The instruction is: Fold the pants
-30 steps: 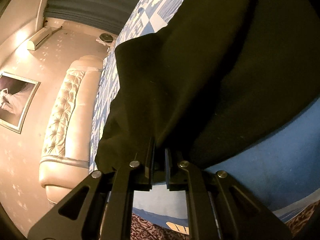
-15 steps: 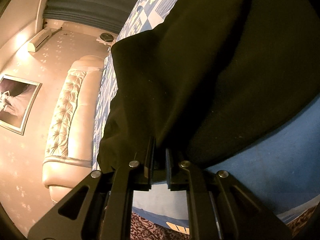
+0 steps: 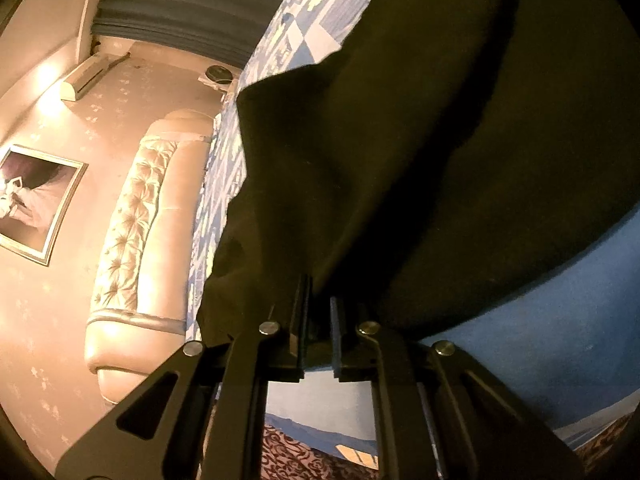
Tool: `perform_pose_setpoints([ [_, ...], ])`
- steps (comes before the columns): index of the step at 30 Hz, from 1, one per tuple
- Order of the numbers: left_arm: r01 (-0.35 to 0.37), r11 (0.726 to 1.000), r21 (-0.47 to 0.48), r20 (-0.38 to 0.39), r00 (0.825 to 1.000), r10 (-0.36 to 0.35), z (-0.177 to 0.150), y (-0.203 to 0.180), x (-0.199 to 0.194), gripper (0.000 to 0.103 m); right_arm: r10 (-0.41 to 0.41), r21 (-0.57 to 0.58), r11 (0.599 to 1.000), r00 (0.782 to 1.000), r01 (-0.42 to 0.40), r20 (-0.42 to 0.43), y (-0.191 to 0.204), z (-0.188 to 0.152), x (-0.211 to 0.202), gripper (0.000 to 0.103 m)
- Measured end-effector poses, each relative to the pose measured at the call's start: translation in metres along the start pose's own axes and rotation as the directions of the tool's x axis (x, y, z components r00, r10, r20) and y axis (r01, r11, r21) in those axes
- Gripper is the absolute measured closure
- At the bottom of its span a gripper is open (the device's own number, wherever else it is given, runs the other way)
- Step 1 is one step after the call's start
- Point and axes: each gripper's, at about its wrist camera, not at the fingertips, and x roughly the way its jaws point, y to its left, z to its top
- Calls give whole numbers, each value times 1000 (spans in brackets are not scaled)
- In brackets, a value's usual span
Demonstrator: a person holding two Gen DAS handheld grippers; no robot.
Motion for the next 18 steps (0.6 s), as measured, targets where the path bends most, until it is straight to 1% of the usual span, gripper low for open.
perform_pose_setpoints([
  [6, 43, 999, 20, 36, 998, -44, 23, -23, 11, 96, 43, 3, 999, 999, -43, 24, 10, 4, -8, 96],
  [9, 31, 999, 39, 45, 998, -33, 30, -25, 17, 96, 56, -6, 998, 998, -56, 28, 17, 4, -13, 96],
  [12, 10, 1000, 10, 52, 999, -11, 33, -10, 15, 96, 55, -1, 998, 998, -55, 14, 15, -3, -15, 96],
  [13, -9, 1000, -2, 62, 998, 9, 34, -3, 13, 96, 50, -4, 999, 999, -50, 6, 14, -6, -16, 96],
  [16, -53, 998, -20, 81, 995, 54, 38, 17, 9, 96, 31, 4, 1000, 999, -30, -32, 6, -18, -11, 96],
  [18, -65, 998, -15, 76, 995, 66, 41, 27, 13, 96, 12, 11, 1000, 998, -11, -66, -5, -25, -2, 96],
])
